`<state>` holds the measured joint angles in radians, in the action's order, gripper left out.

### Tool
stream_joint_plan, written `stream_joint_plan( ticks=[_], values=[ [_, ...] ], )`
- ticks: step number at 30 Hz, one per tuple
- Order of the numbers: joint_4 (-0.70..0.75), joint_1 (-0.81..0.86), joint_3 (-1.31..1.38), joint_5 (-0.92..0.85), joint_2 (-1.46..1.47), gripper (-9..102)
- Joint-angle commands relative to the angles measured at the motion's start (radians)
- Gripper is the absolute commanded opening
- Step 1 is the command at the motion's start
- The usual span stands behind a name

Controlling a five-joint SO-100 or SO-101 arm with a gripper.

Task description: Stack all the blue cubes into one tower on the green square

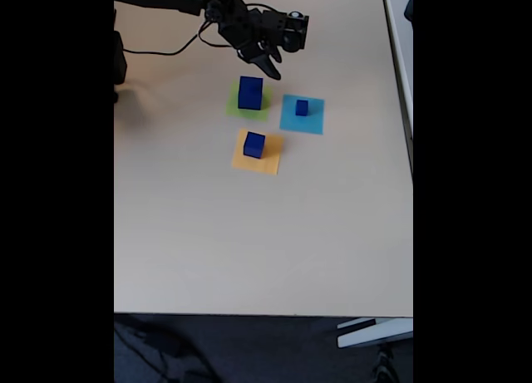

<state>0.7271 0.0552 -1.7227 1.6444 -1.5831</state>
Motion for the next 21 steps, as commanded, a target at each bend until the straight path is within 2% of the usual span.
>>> stream_joint_plan(
  ticks=[1, 6, 13, 21],
  values=[
    [0.025, 0.003, -0.005, -0.011, -0.097, 17],
    [0.034, -0.005, -0.063, 0.008, -0.12, 17],
    [-0.08, 0.005, -0.192, -0.006, -0.12, 18],
    [-0.095, 0.012, -0.201, -0.028, -0.117, 18]
  ],
)
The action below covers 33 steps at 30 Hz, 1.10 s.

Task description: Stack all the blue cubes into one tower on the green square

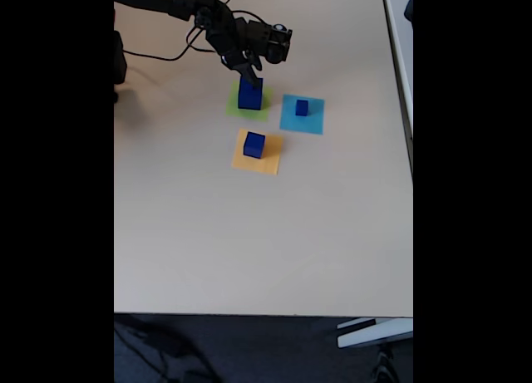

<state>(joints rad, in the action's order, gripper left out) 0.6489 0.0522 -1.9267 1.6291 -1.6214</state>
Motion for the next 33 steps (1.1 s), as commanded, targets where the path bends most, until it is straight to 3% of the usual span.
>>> stream_joint_plan(
  ticks=[1, 11, 33],
  values=[
    [-0.021, 0.017, 0.003, -0.015, -0.075, 18],
    [-0.026, 0.043, 0.002, -0.021, -0.067, 21],
    [0.1, 0.049, 0.009, 0.003, -0.067, 16]
  ],
)
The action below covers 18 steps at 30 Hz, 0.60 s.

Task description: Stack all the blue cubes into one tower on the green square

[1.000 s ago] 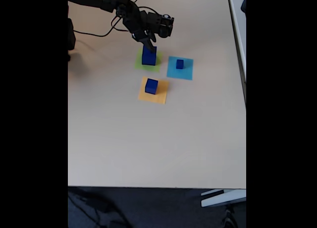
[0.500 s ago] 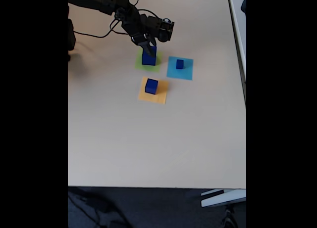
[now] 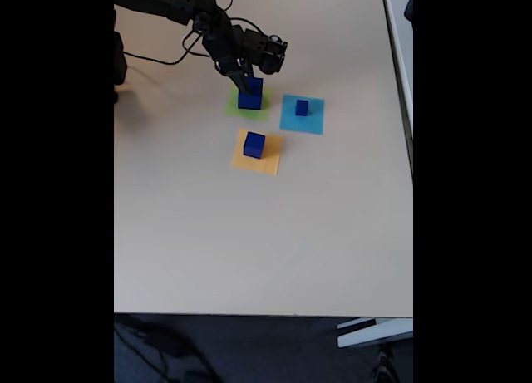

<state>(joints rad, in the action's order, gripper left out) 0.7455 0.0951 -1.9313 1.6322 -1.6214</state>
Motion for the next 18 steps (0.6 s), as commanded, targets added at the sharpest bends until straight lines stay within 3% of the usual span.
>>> stream_joint_plan(
  ticks=[1, 18],
  values=[
    [0.006, 0.008, 0.014, -0.002, -0.067, 16],
    [0.015, 0.025, 0.032, -0.011, -0.067, 9]
  ],
)
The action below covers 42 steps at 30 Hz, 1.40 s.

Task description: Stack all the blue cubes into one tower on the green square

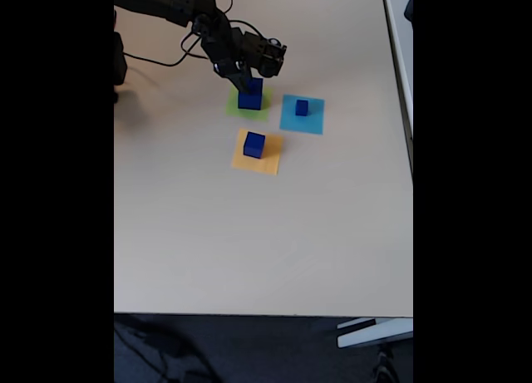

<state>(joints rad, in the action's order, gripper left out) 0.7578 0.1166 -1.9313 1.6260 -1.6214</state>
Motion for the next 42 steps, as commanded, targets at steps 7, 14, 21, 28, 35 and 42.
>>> stream_joint_plan(
  ticks=[7, 14, 21, 28, 35, 42],
  values=[
    [0.02, 0.008, 0.054, -0.015, -0.066, 8],
    [0.028, 0.014, 0.066, -0.021, -0.06, 8],
    [0.061, 0.032, 0.107, -0.048, -0.052, 8],
    [0.063, 0.031, 0.129, -0.054, -0.046, 9],
    [0.046, 0.029, 0.127, -0.058, -0.041, 12],
    [0.037, 0.025, 0.126, -0.038, -0.035, 14]
  ],
)
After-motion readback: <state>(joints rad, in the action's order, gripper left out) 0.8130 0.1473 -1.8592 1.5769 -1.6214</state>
